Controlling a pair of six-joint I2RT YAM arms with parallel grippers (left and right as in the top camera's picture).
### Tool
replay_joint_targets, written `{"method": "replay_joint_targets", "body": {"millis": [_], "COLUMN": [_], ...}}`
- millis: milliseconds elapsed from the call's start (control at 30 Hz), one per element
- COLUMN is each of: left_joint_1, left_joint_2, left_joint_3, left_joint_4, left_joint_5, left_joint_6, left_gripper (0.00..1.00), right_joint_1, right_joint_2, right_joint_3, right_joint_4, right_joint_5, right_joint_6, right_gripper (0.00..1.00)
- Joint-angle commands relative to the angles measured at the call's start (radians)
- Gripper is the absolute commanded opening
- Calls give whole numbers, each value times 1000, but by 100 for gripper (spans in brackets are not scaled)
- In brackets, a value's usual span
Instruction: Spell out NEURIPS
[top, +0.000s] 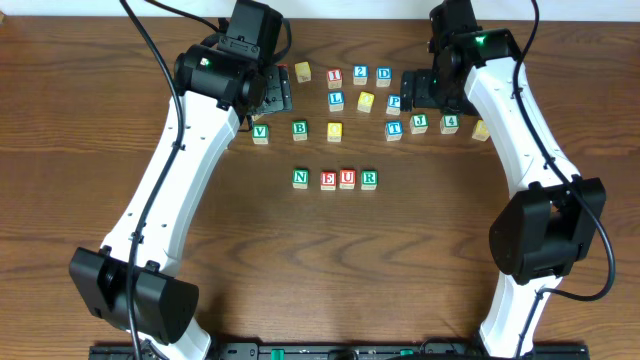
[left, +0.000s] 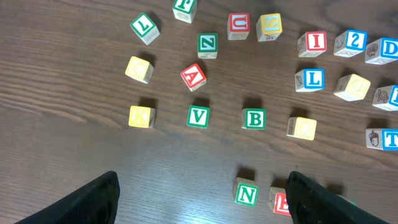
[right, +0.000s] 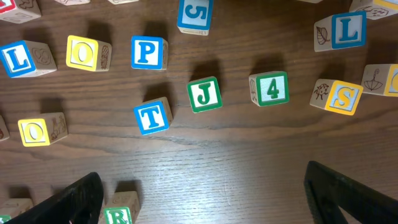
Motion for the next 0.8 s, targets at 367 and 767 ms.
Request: {"method": "replay_joint_targets", "body": {"millis": [367, 767], "left_joint_1": [3, 3], "left_joint_2": [11, 11], "left_joint_3": [3, 3], "left_joint_4": [4, 19], "left_joint_5": [-2, 0], "left_joint_6": [29, 28], "left_gripper": [85, 85], "right_joint_1": [-5, -5], "right_joint_2": [7, 7], "right_joint_3": [-4, -5], "right_joint_4": [0, 0], "right_joint_5": [-3, -3], "right_joint_6": [-8, -8], "right_gripper": [99, 99]}}
